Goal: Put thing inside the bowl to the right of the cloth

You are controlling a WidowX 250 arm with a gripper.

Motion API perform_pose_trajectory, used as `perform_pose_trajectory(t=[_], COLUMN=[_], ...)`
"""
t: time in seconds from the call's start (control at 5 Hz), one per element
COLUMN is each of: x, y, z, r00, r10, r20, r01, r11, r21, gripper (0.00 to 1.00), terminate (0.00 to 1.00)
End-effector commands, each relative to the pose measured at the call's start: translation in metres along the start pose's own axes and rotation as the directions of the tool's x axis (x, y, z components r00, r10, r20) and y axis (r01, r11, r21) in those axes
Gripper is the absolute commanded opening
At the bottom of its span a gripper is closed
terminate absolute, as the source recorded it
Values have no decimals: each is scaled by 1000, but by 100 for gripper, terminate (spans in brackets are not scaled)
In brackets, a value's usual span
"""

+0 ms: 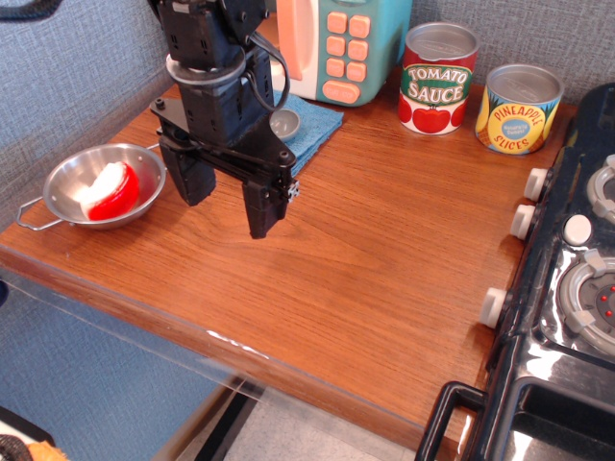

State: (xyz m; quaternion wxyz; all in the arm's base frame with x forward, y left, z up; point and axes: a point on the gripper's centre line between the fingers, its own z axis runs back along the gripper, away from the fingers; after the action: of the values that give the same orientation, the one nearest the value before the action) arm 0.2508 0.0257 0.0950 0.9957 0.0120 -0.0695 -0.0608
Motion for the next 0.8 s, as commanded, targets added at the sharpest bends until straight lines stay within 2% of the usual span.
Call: perform_pose_trajectory(t=[0.0, 0.2, 0.4, 0.6], x=[0, 3, 6, 8], y=[0, 12, 27, 51], z=[0, -2, -2, 1], r00=[1000, 999, 998, 995], r10=[0, 44, 67, 87], r20=[0, -6, 11, 45], r01=[0, -44, -67, -88], r11=[1000, 999, 998, 996], r21=[0, -5, -3, 21], gripper=[100, 100, 100, 100], terminate=[0, 0, 0, 0])
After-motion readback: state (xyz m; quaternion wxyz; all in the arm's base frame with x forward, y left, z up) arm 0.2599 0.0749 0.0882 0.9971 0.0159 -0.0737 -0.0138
